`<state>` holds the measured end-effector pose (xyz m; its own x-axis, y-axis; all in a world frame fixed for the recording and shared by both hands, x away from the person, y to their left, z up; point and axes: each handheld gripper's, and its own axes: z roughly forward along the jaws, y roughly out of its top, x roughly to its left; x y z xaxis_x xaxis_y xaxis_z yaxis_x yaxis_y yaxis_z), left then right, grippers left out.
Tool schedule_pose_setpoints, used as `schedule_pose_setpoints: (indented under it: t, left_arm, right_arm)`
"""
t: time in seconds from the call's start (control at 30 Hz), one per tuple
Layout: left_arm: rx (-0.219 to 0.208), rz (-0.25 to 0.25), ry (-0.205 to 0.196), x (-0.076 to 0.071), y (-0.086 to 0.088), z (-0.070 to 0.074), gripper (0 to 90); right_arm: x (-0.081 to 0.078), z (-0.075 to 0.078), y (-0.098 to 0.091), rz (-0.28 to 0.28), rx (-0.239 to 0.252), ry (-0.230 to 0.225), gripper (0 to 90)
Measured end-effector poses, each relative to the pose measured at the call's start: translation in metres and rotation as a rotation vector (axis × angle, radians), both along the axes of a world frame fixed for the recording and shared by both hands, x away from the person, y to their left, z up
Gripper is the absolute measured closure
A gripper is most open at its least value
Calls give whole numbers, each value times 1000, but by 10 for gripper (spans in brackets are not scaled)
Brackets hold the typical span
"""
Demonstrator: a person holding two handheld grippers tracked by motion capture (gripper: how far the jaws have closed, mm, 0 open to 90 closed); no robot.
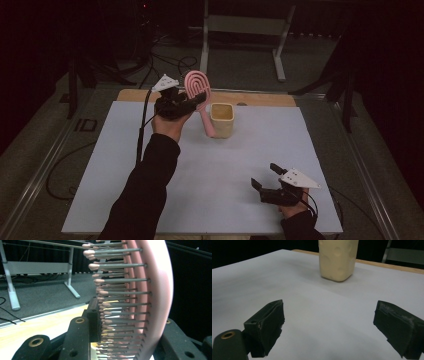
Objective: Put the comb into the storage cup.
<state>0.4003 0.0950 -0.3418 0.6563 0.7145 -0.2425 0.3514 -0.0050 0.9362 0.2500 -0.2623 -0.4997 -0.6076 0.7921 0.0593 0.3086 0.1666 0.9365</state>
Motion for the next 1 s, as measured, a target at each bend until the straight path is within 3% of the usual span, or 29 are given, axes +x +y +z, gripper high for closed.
schedule_pose_setpoints:
  t: [0.63,1.0]
  left_arm:
    - [12,33,13,10,0,-1,642]
    - [-22,38,11,12,-1,-1,642]
  right_arm:
    - [0,0,0,2,-1,0,97]
    - [0,0,0,0,2,1,97]
